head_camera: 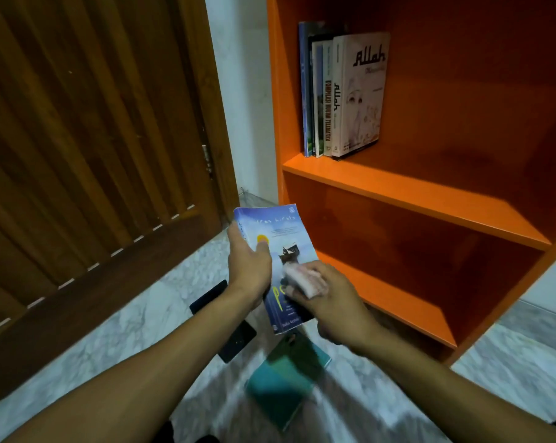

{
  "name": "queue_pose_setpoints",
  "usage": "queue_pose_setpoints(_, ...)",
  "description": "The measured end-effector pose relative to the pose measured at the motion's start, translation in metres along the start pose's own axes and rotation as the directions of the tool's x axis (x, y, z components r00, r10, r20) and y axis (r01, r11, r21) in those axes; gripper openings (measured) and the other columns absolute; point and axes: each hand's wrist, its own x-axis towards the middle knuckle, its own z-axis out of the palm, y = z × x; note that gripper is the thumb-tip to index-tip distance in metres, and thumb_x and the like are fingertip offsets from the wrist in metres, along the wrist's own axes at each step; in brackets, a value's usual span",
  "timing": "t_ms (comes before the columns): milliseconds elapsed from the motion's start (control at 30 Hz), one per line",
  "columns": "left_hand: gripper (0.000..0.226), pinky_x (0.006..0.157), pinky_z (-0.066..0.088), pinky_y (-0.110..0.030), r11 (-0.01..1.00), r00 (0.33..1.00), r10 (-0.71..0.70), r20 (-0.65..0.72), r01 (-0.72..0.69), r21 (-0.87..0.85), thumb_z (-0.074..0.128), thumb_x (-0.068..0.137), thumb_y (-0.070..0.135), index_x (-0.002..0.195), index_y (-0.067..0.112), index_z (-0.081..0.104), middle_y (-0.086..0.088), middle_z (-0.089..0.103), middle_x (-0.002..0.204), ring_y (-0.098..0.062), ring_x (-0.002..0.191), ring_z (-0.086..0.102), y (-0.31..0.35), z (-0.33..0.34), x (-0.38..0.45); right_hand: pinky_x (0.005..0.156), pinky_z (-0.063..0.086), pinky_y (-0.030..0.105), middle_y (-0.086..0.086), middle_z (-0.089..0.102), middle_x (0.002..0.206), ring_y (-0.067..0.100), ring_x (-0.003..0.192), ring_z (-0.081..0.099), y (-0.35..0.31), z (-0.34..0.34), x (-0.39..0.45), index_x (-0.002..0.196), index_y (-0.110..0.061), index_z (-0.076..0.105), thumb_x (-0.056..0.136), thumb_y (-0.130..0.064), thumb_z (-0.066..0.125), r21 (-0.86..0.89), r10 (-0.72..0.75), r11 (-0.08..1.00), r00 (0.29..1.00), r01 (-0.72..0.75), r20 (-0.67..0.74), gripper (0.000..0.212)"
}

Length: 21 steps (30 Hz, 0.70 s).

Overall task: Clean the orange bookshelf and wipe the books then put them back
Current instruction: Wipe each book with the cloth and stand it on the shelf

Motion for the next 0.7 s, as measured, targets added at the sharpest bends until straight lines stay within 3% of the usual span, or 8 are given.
queue_pose_setpoints(33,0.048,0.096,0.052,-0.051,1.000,1.000,0.005,0.005,-0.005,-0.014,0.050,0.099,0.010,0.143,0.025,0.036,-0.008,0.063,0.126,-0.028,0.110,0.064,0.001,-0.001,0.002,0.055,0.045,0.011,0.001,0.067,0.086,0.004,0.067,0.060,-0.003,-0.008,0.005,0.097,-0.014,0.065,0.089,-0.005,0.067,0.181,0.146,0.974,0.989,-0.138,-0.032,0.012)
queue_pose_setpoints(133,0.045,0.096,0.053,-0.049,0.998,0.998,0.012,0.069,-0.008,-0.061,0.053,0.098,0.007,0.138,0.026,0.045,-0.004,0.065,0.126,-0.026,0.112,0.065,0.001,-0.006,0.007,0.072,0.060,0.037,0.019,0.073,0.084,0.027,0.073,0.072,-0.014,-0.040,0.024,0.104,0.000,0.063,0.092,-0.002,0.059,0.608,0.575,0.639,0.818,-0.471,0.030,0.013)
queue_pose_setpoints(200,0.040,0.097,0.052,-0.047,0.998,0.988,0.036,0.149,-0.028,-0.061,0.053,0.099,0.006,0.130,0.030,0.050,0.000,0.067,0.121,-0.023,0.111,0.065,0.002,-0.009,0.008,0.060,0.062,0.040,0.021,0.074,0.077,0.028,0.066,0.073,-0.026,-0.061,0.030,0.106,0.003,0.060,0.096,-0.005,0.054,0.740,0.644,0.505,0.765,-0.444,0.019,0.014)
queue_pose_setpoints(267,0.037,0.097,0.051,-0.043,0.996,0.965,0.073,0.253,-0.059,-0.063,0.049,0.101,0.005,0.121,0.036,0.053,0.006,0.068,0.117,-0.018,0.110,0.066,0.006,-0.011,0.006,0.057,0.058,0.041,0.019,0.072,0.084,0.027,0.069,0.071,-0.037,-0.080,0.036,0.108,0.001,0.058,0.101,-0.008,0.050,0.816,0.649,0.481,0.756,-0.320,-0.086,0.014)
queue_pose_setpoints(433,0.041,0.108,0.044,-0.051,0.992,0.903,0.124,0.413,-0.113,-0.049,0.044,0.104,0.011,0.114,0.049,0.054,0.009,0.065,0.125,-0.019,0.120,0.061,0.009,-0.007,-0.006,0.088,0.055,0.055,0.022,0.067,0.113,0.036,0.099,0.068,-0.038,-0.108,0.046,0.120,0.002,0.054,0.103,-0.015,0.048,0.882,0.611,0.448,0.770,-0.145,-0.183,0.025)
queue_pose_setpoints(533,0.044,0.110,0.040,-0.055,0.989,0.873,0.147,0.465,-0.122,-0.083,0.047,0.098,0.022,0.122,0.059,0.053,0.008,0.061,0.137,-0.022,0.128,0.056,0.005,-0.003,-0.008,0.069,0.057,0.037,0.009,0.070,0.097,0.024,0.084,0.070,-0.038,-0.099,0.046,0.113,-0.008,0.054,0.104,-0.016,0.043,0.697,0.419,0.717,0.817,-0.029,-0.397,0.017)
queue_pose_setpoints(600,0.042,0.108,0.043,-0.053,0.985,0.854,0.173,0.490,-0.134,-0.113,0.046,0.101,0.019,0.130,0.049,0.052,0.005,0.062,0.136,-0.022,0.126,0.059,0.004,0.001,-0.009,0.063,0.054,0.032,0.001,0.069,0.093,0.019,0.080,0.067,-0.036,-0.083,0.043,0.118,-0.014,0.053,0.105,-0.021,0.039,0.365,0.119,0.927,0.861,0.082,-0.495,0.021)
queue_pose_setpoints(700,0.040,0.096,0.052,-0.047,0.977,0.869,0.166,0.465,-0.079,-0.200,0.040,0.105,0.006,0.136,0.029,0.050,-0.006,0.068,0.125,-0.025,0.111,0.068,0.006,0.007,-0.010,0.108,0.041,0.046,0.007,0.059,0.138,0.020,0.131,0.051,-0.014,-0.057,0.033,0.137,-0.021,0.051,0.102,-0.036,0.042,-0.213,-0.230,0.961,0.939,0.178,-0.256,0.039)
